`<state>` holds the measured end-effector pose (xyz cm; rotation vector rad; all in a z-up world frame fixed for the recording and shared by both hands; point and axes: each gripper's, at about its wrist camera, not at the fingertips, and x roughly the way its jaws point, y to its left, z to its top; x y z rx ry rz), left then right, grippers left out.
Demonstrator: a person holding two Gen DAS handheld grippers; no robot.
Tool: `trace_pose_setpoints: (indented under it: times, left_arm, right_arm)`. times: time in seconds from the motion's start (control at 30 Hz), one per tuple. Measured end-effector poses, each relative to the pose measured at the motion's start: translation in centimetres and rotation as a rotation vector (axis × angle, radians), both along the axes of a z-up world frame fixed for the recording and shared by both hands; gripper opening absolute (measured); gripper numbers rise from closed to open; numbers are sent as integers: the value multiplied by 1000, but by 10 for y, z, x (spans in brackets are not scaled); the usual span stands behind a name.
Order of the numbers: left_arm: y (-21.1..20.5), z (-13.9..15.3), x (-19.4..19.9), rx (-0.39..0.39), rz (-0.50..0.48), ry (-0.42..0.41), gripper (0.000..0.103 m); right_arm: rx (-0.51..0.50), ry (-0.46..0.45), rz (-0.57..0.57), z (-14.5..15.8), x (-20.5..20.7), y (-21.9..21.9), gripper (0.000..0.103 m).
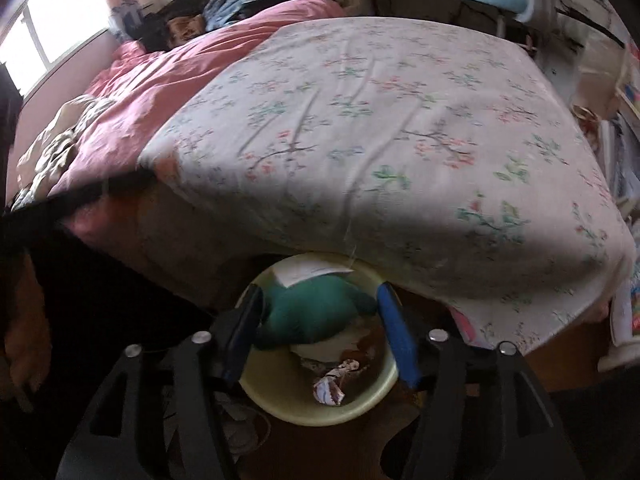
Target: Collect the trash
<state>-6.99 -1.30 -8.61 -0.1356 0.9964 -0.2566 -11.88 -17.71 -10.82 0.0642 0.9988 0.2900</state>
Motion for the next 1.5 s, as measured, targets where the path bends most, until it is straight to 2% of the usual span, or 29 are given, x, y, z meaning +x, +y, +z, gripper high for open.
trace_pose_setpoints:
  times: [0.07,0.1,0.17,0.27,0.47,0.67,1.1,1.5]
  left_arm:
    - [-2,-6,-4,-1,-1,13,34]
    - [-3,-3,-6,22,4,-13,38]
    - [-4,3,-10,42,20,-68,59]
    - [-2,12,-15,72,73,-145,72]
    - [9,32,-19,112,171,-257,90]
    - [16,38,-19,116,220,-278,96]
    - [12,40,-20,151,233,-306,96]
    - [10,42,-21,180,233,-318,96]
  right_arm:
    - [-7,-12,-51,1,-1,-8,73]
    - [5,-15,-91,2,-1,-15,74]
    - [11,-21,-121,1,-2,-20,77]
    - [-16,-43,-137,2,-3,-18,83]
    - [-26,-74,-119,2,-3,-15,83]
    - [-37,-139,-146,8,-3,-12,86]
    - [-74,-224,-168,18,-4,-8,92]
    - [-87,-246,-172,19,-5,-5,93]
